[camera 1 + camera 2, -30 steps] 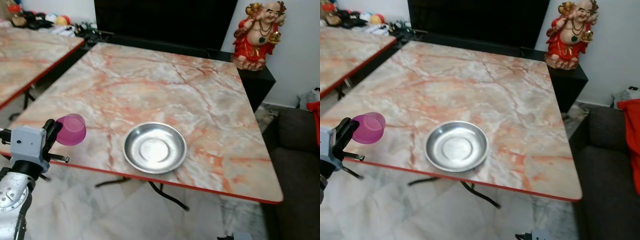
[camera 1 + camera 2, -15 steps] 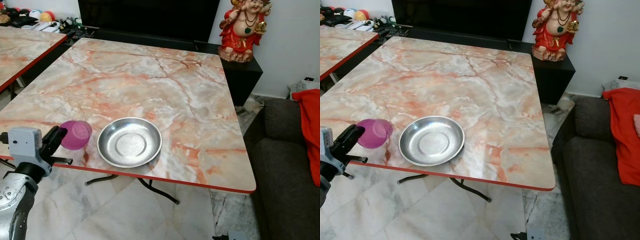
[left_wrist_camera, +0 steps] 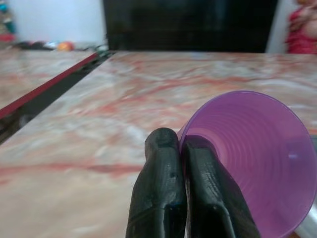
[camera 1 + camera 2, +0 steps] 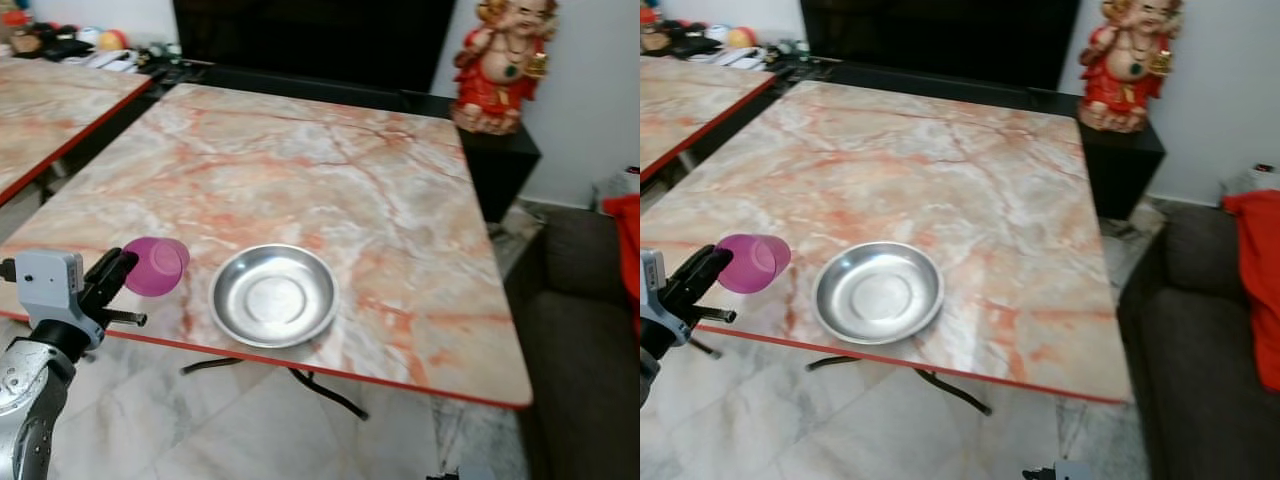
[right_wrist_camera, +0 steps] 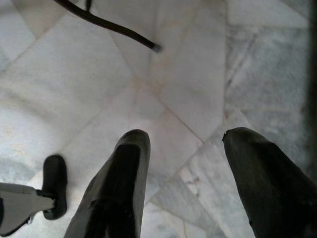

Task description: Setting the table

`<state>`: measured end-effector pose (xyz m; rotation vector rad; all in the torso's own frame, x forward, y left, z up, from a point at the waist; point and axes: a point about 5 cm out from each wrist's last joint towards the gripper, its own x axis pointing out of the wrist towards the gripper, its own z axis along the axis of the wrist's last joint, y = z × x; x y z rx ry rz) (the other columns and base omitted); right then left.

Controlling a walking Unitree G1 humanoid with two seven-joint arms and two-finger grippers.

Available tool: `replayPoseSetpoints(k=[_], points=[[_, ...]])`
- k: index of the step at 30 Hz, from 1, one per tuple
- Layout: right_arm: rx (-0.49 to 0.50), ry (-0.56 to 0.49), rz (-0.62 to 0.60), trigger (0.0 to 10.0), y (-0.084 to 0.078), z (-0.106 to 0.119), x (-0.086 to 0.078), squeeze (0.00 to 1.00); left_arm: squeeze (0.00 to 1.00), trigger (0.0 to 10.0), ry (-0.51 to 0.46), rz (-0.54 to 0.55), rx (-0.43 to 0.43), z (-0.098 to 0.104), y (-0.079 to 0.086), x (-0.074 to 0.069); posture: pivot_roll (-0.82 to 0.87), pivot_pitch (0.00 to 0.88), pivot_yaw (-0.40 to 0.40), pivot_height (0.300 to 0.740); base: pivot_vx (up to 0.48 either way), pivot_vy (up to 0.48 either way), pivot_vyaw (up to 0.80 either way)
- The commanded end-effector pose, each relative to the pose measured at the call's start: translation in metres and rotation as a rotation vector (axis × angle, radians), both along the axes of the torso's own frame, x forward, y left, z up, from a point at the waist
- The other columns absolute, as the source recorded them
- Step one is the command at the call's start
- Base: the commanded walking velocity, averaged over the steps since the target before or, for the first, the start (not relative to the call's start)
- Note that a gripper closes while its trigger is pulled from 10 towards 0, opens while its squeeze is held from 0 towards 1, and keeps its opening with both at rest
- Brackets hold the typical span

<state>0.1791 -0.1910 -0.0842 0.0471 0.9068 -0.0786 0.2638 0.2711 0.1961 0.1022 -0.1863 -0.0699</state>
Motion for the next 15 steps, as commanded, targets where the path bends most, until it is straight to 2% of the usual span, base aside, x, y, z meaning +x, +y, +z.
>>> replayPoseSetpoints(k=[1,9,13,15], points=[[0.001,0.012,-0.012,10.0,-0.002,-0.001,-0.003,0.0,0.0,10.0,-0.003,-0.005,0.001,0.003,-0.001,0.0,0.16,0.119,-0.08,0.74,0.394,0.0,0.0],[0.0,0.012,-0.007,10.0,-0.002,-0.001,-0.003,0.0,0.0,10.0,-0.018,-0.005,-0.011,0.007,-0.002,0.001,0.16,0.127,-0.08,0.74,0.39,0.0,0.0],[-0.002,0.013,0.003,10.0,-0.002,-0.001,-0.003,0.0,0.0,10.0,-0.029,0.0,-0.03,0.013,0.001,0.003,0.16,0.133,-0.081,0.74,0.122,0.0,0.0],[-0.003,0.013,0.003,10.0,-0.002,-0.001,-0.003,0.0,0.0,10.0,-0.03,-0.007,-0.073,0.018,0.003,0.004,0.16,0.133,-0.081,0.74,0.0,0.0,0.0]])
